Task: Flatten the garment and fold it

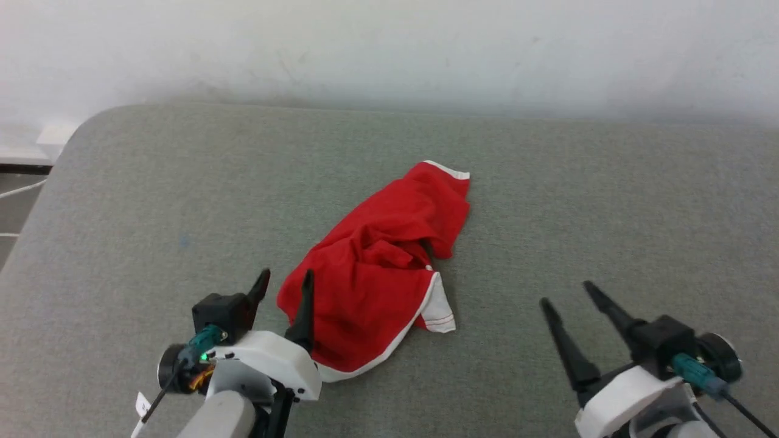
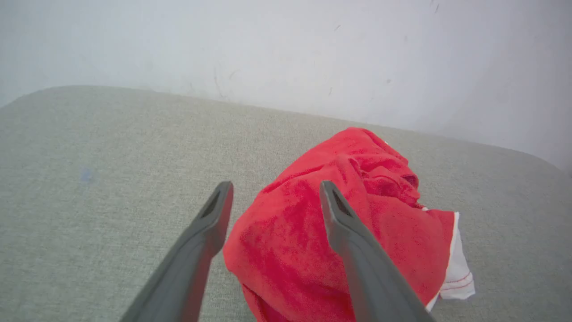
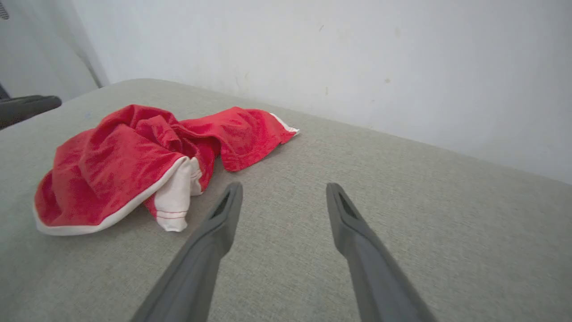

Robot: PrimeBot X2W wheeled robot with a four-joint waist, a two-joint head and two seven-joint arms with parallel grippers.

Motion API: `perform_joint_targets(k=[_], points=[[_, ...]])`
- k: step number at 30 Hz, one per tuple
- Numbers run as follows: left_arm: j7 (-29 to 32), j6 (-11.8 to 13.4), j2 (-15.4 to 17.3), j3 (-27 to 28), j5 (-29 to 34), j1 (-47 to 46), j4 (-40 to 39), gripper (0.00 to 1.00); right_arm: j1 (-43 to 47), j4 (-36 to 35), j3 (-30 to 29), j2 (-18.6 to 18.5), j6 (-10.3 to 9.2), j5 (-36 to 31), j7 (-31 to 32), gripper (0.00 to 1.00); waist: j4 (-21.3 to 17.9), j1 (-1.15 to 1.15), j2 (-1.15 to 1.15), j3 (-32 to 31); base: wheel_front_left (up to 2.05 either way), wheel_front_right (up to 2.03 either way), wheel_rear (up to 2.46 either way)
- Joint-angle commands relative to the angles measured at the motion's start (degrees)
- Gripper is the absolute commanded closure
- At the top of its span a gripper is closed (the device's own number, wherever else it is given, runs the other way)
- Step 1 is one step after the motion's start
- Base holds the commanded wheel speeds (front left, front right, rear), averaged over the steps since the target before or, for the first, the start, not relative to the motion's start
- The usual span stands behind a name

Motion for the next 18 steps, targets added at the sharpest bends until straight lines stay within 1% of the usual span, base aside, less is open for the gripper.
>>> perform_joint_targets(k=[1,2,4,8,9,11,12,14,18], points=[[-2.9,-0.5,0.1,0.1,1.4,-0.9,-0.2,0.00,-1.5,-0.4,2.3,-1.8,-0.12,1.7,1.3,0.00,1.8,0.00,0.00,-0.4,0.00,0.00,0.00],[-4.9,-0.5,0.3,0.3,2.6,-1.1,-0.4,0.00,-2.1,-0.5,4.9,-3.5,-0.12,2.7,2.6,0.00,2.3,0.00,0.00,-0.5,0.00,0.00,0.00],[-7.0,-0.7,0.6,0.3,5.6,-1.0,-1.2,0.00,-3.8,-0.4,9.4,-6.4,-0.12,5.3,5.2,0.00,3.3,0.00,0.00,-0.6,0.00,0.00,0.00],[-7.6,0.2,0.0,2.1,12.8,0.7,-5.9,0.00,-8.1,0.9,17.0,-10.7,-0.12,10.4,9.9,0.00,5.7,0.00,0.00,-0.7,0.00,0.00,0.00],[-7.6,0.2,0.0,2.1,12.8,0.7,-5.9,0.00,-8.1,0.9,17.0,-10.7,-0.12,10.4,9.9,0.00,5.7,0.00,0.00,-0.7,0.00,0.00,0.00],[-7.6,0.3,-0.7,3.1,15.8,2.4,-7.7,0.00,-10.5,2.2,19.9,-12.0,-0.12,12.6,10.9,0.00,7.0,0.00,0.00,-0.6,0.00,0.00,0.00],[-7.6,0.0,-1.4,3.5,18.1,4.0,-8.1,0.00,-13.0,3.9,22.3,-12.8,-0.12,14.7,11.8,0.00,8.1,0.00,0.00,-0.5,0.00,0.00,0.00],[-7.6,-0.3,-2.6,3.9,19.3,5.1,-8.0,0.00,-15.3,6.1,24.3,-13.2,-0.12,16.3,12.6,0.00,9.2,0.00,0.00,-0.1,0.00,0.00,0.00],[-7.6,-1.9,-4.6,4.4,21.1,5.9,-7.7,0.00,-18.8,11.6,27.0,-13.7,-0.12,18.0,14.4,0.00,11.3,0.00,0.00,0.5,0.00,0.00,0.00]])
